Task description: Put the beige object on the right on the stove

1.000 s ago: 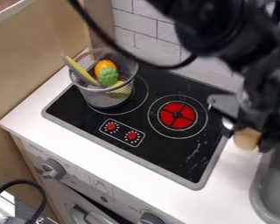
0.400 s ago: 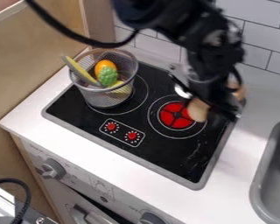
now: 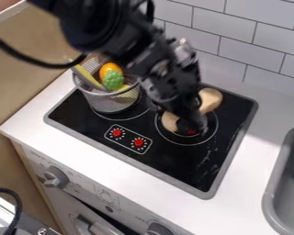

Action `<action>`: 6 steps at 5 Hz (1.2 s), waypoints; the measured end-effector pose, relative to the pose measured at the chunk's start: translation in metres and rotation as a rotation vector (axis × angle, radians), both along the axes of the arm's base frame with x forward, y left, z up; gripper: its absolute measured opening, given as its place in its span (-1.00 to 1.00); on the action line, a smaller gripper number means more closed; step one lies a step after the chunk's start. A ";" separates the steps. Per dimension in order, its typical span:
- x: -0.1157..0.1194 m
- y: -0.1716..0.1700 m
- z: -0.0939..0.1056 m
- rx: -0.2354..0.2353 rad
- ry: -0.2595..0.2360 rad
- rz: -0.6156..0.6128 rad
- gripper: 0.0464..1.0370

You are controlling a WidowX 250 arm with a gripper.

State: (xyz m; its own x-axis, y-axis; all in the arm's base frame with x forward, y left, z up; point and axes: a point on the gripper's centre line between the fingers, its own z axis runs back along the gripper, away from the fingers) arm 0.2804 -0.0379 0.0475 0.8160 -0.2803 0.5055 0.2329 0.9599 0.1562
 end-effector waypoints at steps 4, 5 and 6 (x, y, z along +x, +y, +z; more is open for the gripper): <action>-0.010 -0.011 0.014 -0.038 0.073 0.067 0.92; -0.007 -0.013 0.034 -0.022 0.119 0.083 0.92; -0.011 -0.011 0.047 -0.004 0.159 0.083 0.92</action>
State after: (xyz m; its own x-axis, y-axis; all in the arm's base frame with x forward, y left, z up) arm 0.2694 -0.0492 0.0942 0.9059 -0.2072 0.3694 0.1745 0.9773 0.1201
